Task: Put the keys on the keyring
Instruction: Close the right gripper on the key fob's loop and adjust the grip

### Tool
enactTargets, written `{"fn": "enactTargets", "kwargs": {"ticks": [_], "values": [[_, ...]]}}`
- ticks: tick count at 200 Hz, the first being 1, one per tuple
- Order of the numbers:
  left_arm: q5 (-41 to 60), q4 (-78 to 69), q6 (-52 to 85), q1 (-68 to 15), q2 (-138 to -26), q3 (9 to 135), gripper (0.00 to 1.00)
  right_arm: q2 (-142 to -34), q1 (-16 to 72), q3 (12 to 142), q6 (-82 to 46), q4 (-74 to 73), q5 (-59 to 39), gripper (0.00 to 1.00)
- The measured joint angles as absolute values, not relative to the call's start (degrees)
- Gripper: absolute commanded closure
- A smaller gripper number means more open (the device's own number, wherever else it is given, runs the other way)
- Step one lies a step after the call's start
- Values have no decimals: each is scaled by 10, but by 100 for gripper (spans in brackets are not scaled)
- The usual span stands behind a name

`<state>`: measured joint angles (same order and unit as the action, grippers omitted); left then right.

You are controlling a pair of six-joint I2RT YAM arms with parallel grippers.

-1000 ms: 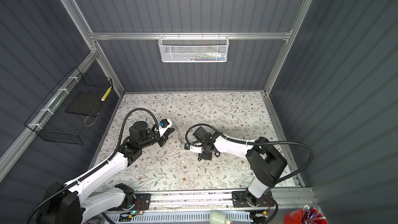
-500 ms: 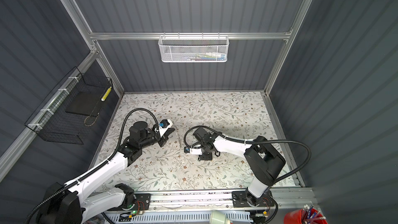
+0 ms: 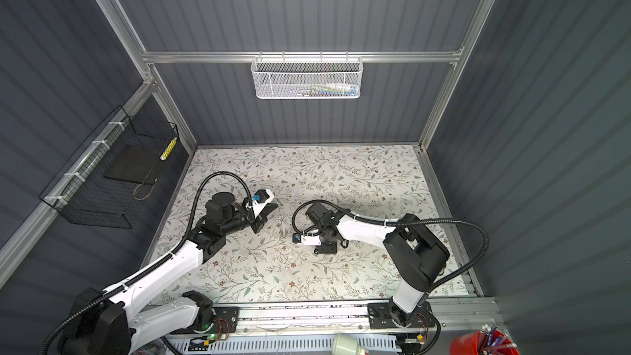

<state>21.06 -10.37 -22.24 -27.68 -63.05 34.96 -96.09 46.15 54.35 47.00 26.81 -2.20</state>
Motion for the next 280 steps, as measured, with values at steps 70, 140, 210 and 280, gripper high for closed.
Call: {"fn": "enactTargets", "kwargs": {"ticks": [70, 140, 210, 280], "values": [[213, -104, -223, -277, -633, 350, 100, -955, 462, 543, 472, 255, -22, 99], [220, -104, -222, -277, -633, 350, 100, -929, 448, 544, 467, 254, -54, 100], [224, -104, -222, -277, -633, 350, 100, -971, 426, 581, 452, 300, -91, 100], [228, -104, -222, -277, -642, 350, 100, -982, 410, 584, 441, 303, -98, 97]]}}
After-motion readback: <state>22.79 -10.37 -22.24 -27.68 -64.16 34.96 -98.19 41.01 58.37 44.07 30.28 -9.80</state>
